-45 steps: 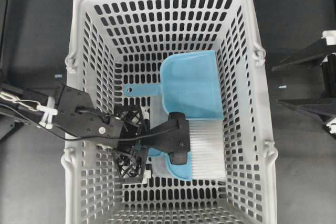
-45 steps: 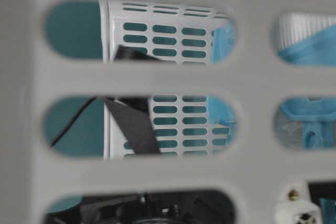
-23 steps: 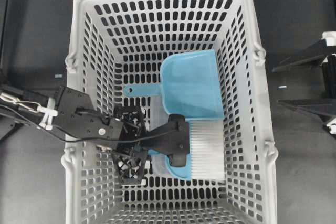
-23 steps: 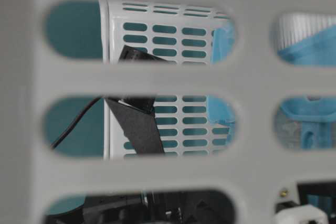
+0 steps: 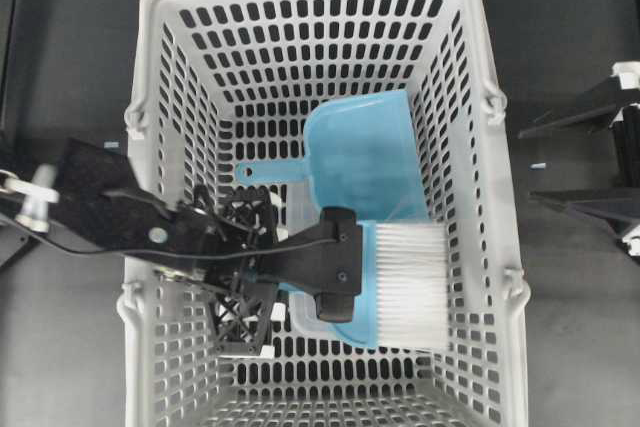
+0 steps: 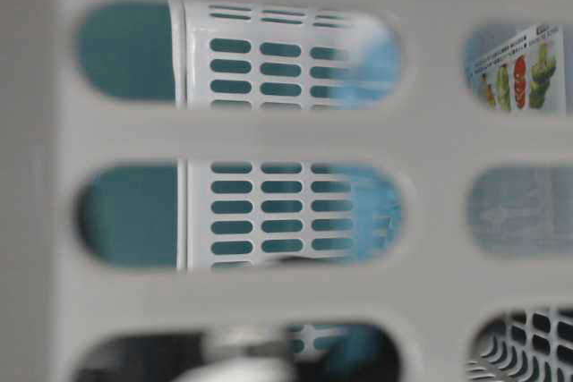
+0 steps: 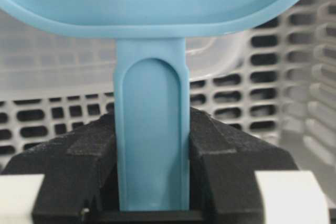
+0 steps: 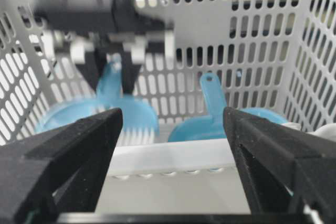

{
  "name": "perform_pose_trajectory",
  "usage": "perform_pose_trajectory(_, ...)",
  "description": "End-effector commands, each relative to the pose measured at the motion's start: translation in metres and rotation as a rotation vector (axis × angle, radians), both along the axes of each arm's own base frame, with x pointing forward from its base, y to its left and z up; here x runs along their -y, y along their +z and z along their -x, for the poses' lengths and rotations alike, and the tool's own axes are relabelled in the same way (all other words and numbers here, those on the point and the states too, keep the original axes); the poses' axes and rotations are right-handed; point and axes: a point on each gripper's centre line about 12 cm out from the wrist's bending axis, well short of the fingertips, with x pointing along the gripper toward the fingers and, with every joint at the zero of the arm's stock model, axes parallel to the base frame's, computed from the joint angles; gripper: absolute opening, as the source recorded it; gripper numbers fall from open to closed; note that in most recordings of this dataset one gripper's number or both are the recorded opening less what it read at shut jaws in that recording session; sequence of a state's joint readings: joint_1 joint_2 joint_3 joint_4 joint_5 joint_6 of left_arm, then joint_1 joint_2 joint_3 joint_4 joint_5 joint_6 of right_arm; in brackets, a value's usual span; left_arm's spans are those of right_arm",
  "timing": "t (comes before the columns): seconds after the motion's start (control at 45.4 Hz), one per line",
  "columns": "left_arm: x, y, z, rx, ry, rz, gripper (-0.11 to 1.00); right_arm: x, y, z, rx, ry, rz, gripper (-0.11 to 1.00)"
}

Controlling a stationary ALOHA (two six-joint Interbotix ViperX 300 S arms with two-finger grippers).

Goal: Pick up the hand brush from the shopping basket with the left arm.
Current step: 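Lift the blue hand brush upward with the left gripper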

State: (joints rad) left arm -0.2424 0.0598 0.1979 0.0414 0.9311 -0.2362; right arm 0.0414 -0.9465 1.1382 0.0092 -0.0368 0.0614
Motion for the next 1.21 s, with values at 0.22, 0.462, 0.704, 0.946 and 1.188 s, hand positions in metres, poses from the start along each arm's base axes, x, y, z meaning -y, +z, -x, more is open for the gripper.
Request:
perform_pose_trajectory(0.22, -0.016, 0.143, 0.011, 0.143, 0.046, 0.029, 0.24, 0.0, 0.002, -0.001, 0.009, 0.0, -0.008, 0.74)
perform_pose_trajectory(0.462, -0.017, 0.173, 0.008, 0.196, 0.045, 0.04, 0.24, -0.001, 0.002, -0.001, 0.009, 0.002, -0.008, 0.74)
perform_pose_trajectory(0.704, -0.016, 0.168, 0.007, 0.179, 0.044, 0.035, 0.24, 0.0, 0.002, -0.001, 0.009, 0.0, -0.008, 0.74)
perform_pose_trajectory(0.946, -0.016, 0.166, 0.005, 0.179, 0.043, 0.035, 0.24, -0.001, 0.002, -0.001, 0.009, 0.002, -0.008, 0.74)
perform_pose_trajectory(1.188, -0.013, 0.162, 0.001, 0.169, 0.037, 0.032, 0.24, 0.0, 0.001, -0.001, 0.006, 0.0, -0.008, 0.74)
